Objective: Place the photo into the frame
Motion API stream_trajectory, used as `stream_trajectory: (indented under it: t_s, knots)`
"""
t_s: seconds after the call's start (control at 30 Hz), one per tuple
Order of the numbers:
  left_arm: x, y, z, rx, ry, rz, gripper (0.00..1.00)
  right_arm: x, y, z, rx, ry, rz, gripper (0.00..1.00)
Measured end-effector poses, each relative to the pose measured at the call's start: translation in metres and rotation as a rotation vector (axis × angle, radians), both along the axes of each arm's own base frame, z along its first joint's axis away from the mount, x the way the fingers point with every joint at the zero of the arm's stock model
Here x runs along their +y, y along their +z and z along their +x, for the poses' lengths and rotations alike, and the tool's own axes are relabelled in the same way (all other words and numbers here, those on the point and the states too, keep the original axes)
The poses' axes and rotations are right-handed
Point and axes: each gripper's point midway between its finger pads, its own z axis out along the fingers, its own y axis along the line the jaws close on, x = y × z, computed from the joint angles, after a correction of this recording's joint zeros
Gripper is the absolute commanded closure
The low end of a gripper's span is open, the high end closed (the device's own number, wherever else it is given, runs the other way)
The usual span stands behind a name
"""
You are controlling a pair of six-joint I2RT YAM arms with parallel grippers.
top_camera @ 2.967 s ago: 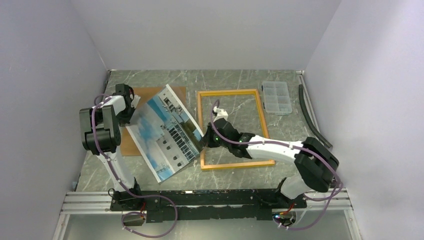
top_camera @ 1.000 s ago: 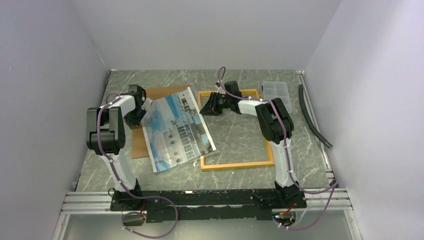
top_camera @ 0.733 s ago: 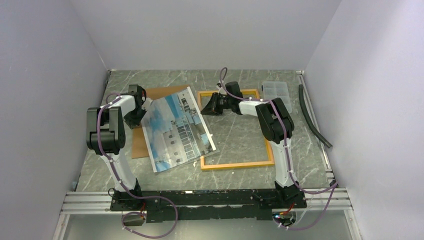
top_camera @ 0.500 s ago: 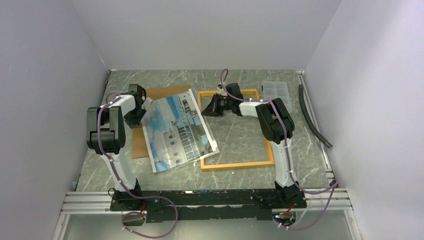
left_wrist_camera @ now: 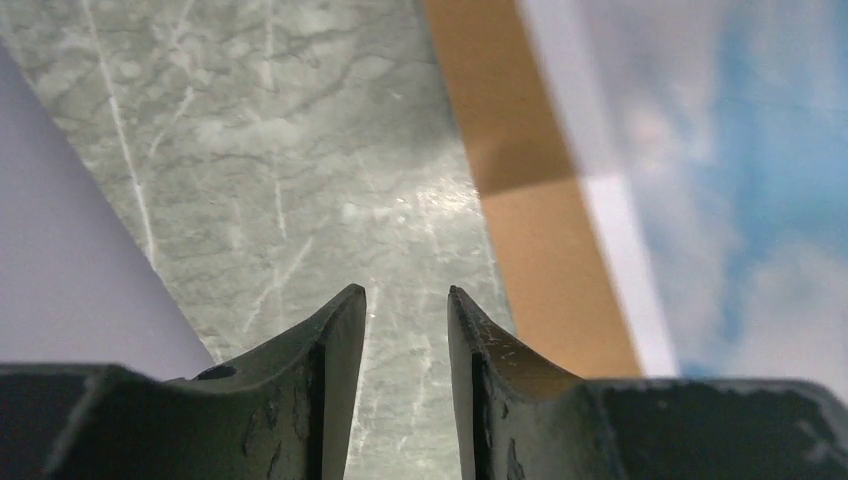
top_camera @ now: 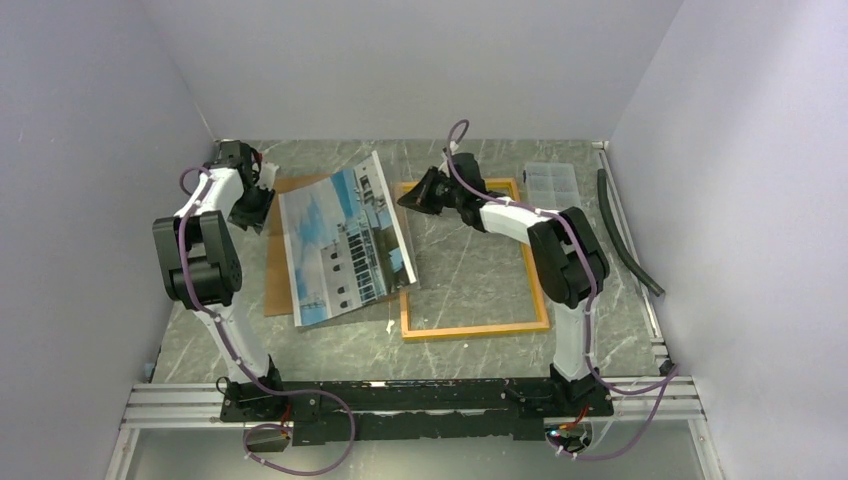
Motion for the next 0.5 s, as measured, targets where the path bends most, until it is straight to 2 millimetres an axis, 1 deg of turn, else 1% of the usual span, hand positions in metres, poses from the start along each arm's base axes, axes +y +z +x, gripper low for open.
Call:
stream_trajectory:
  t_s: [0.1, 0.17, 0.27, 0.33, 0.43, 0.5]
  knots:
    - [-0.012, 0.003, -0.008, 0.009, -0.022, -0.04, 0.6, 0.019, 0.01, 0.002, -0.026, -0.026, -0.012, 1.0]
    - [-0.019, 0.002, -0.017, 0.016, -0.038, -0.055, 0.61, 0.031, 0.02, 0.002, -0.048, -0.034, -0.011, 1.0]
    - [-0.027, -0.01, -0.039, 0.059, -0.056, -0.068, 0.64, 0.045, 0.028, -0.003, -0.068, -0.028, -0.004, 1.0]
    - [-0.029, -0.023, -0.051, 0.095, -0.065, -0.068, 0.65, 0.045, 0.026, -0.004, -0.065, -0.034, -0.012, 1.0]
    - [-0.028, -0.041, -0.066, 0.143, -0.075, -0.056, 0.68, 0.037, 0.021, 0.0, -0.053, -0.059, -0.039, 1.0]
    - [-0.027, -0.047, -0.069, 0.158, -0.075, -0.046, 0.68, 0.026, 0.023, 0.001, -0.051, -0.076, -0.059, 1.0]
